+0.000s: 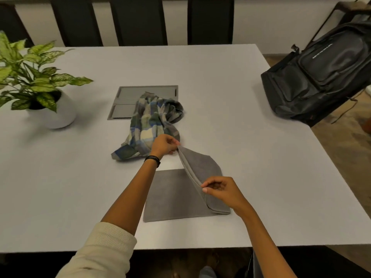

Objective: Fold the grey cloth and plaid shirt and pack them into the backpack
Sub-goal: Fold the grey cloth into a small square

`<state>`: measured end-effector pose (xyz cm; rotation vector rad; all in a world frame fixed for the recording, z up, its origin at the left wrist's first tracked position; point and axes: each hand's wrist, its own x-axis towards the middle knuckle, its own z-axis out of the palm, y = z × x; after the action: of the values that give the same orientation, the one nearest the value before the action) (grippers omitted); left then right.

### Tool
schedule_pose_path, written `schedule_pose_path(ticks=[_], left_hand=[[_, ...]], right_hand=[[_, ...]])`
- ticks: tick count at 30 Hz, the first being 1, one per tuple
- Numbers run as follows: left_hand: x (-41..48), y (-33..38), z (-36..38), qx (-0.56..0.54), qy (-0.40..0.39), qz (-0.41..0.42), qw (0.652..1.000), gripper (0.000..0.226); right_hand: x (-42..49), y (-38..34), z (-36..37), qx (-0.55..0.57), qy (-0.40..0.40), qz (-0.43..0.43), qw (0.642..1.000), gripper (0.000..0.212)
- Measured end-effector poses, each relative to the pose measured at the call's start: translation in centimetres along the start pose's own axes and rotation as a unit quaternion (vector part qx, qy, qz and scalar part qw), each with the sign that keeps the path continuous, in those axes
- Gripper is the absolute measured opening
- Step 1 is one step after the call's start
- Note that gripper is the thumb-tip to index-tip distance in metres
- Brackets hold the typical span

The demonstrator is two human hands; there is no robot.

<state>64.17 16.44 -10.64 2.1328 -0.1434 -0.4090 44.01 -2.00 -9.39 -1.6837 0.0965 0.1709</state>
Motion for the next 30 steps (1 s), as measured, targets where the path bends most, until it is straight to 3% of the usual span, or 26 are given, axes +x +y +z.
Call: schedule_pose_path(ticks=[15, 30], left_hand=[[-2.6, -9.7, -3.4, -0.002, 0.099, -0.038, 0.994, 0.006], [-0.9, -15.2, -2.8, 0.044, 0.098, -0.089, 0.99, 0.008]], right_hand=[[4.0, 3.7, 9.2, -0.075, -0.091, 0.005, 0.993, 0.015], [5.1, 8.2, 15.5, -0.147, -0.113, 0.031, 0.982, 0.01]])
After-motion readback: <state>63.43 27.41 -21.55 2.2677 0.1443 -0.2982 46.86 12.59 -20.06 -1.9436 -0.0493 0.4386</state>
